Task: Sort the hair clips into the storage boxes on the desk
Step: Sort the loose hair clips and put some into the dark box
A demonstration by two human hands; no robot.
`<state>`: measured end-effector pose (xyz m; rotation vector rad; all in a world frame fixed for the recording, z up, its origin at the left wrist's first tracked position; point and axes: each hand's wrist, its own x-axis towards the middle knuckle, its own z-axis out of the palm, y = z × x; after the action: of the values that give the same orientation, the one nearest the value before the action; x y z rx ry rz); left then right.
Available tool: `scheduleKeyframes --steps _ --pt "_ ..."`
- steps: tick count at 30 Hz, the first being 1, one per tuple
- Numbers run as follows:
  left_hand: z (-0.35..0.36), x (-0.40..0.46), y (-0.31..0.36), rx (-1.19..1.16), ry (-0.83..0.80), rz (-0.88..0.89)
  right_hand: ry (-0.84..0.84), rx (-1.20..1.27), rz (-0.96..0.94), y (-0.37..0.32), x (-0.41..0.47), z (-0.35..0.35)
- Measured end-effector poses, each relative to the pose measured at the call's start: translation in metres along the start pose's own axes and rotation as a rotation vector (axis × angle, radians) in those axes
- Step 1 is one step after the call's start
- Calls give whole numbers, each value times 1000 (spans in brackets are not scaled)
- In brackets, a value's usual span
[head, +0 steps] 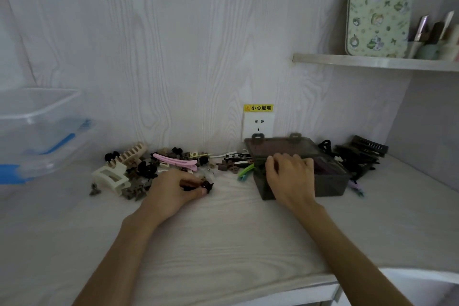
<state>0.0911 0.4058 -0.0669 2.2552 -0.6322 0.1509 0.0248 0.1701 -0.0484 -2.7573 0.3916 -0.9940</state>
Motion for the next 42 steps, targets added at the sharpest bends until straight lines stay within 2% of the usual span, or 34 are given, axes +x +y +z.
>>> scheduleKeyframes --steps 2,5,8,10,14,18,20,23,25,27,30,33,35,38,42 --pt "0 1 0 -4 41 2 62 51 -18 -2 5 5" --pt "0 1 2 -23 153 -26 241 198 -45 2 3 6" --pt "-1 2 10 -130 285 -79 310 456 21 9 2 4" --pt "5 10 30 -194 297 -41 333 694 112 10 4 -5" --pt "36 35 91 -307 135 131 391 973 273 10 6 -14" --pt "64 54 128 -196 -90 214 441 1067 330 14 5 -13" --pt "61 55 122 -249 -107 214 418 1049 326 15 5 -15" --pt "36 48 87 -353 11 168 343 898 252 11 5 -16" --pt "15 42 53 -262 122 126 298 737 119 0 7 -19" --pt "-3 37 23 -89 115 59 245 610 -78 -19 12 -20" --pt "-10 32 3 86 -93 -45 -64 400 -269 -53 20 -9" --pt "-9 24 7 250 -146 -57 -361 90 -243 -70 24 19" --pt "-10 21 9 372 -99 -36 -403 -60 -202 -71 21 36" --pt "-11 22 3 383 -72 -47 -358 -128 -271 -71 18 53" --pt "-12 27 -4 399 -104 -43 -419 18 -318 -68 17 53"
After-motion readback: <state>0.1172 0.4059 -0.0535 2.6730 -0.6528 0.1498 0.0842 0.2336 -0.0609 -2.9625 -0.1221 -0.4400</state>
